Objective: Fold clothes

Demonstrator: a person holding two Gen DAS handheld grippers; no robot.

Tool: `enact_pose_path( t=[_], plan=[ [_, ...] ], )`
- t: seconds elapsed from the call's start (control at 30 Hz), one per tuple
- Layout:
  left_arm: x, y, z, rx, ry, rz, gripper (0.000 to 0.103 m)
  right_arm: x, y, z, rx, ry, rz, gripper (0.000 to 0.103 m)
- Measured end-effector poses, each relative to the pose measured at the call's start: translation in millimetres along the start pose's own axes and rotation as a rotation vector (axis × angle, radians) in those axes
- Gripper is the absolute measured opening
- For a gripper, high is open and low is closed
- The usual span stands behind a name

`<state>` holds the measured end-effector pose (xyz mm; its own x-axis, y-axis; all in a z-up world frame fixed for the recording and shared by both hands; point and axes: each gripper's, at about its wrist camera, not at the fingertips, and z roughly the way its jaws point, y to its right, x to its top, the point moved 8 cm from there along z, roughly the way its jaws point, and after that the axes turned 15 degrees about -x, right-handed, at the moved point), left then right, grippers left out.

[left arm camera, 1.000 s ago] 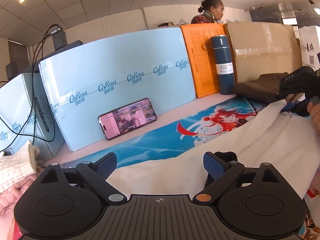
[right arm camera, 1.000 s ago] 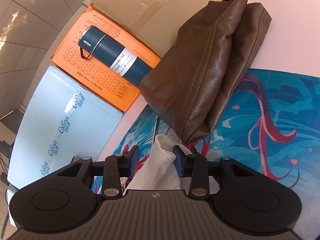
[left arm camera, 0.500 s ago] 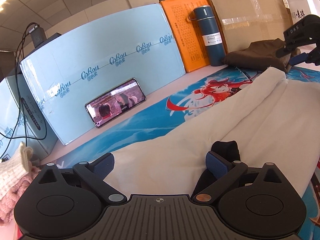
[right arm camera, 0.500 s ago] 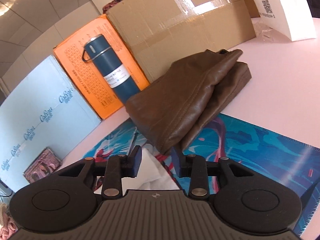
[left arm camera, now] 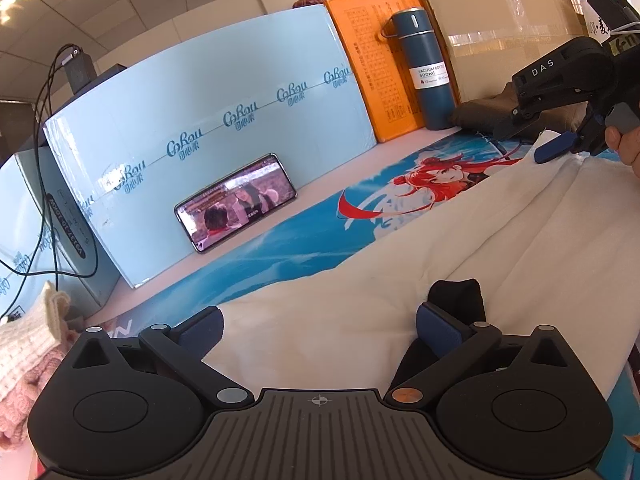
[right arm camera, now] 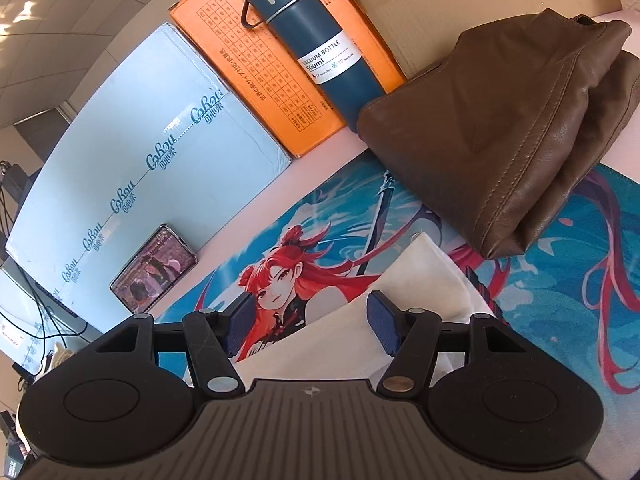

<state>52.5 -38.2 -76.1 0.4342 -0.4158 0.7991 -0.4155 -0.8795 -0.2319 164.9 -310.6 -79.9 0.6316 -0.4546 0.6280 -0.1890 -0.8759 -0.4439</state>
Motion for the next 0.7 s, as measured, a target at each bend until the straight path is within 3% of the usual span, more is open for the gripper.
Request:
enact_pose_path(
  t=[0.2, 0.37, 0.47, 0.6, 0.7],
  plan=[
    [0, 1, -1, 0.007, 0.002, 0.007, 0.103, 6, 29, -13, 0.023, -0.003, 0.033, 0.060],
    [3, -3, -17, -0.002, 0.039, -0.001, 0.103, 6, 40, -35, 0.031, 0.023, 0.020, 0.069],
    [-10, -32, -44, 0.011, 0.076, -0.175, 0.103, -2, 36, -48, 0.032, 0.059, -0.041, 0.074],
    [-48, -86, -93, 0.126, 0.121, -0.496, 0.103, -12, 32, -66, 0.032, 0.106, -0.123, 0.077],
    [-80, -110, -119, 0.192, 0.119, -0.664, 0.103, -20, 28, -79, 0.032, 0.142, -0.184, 0.078]
  ],
)
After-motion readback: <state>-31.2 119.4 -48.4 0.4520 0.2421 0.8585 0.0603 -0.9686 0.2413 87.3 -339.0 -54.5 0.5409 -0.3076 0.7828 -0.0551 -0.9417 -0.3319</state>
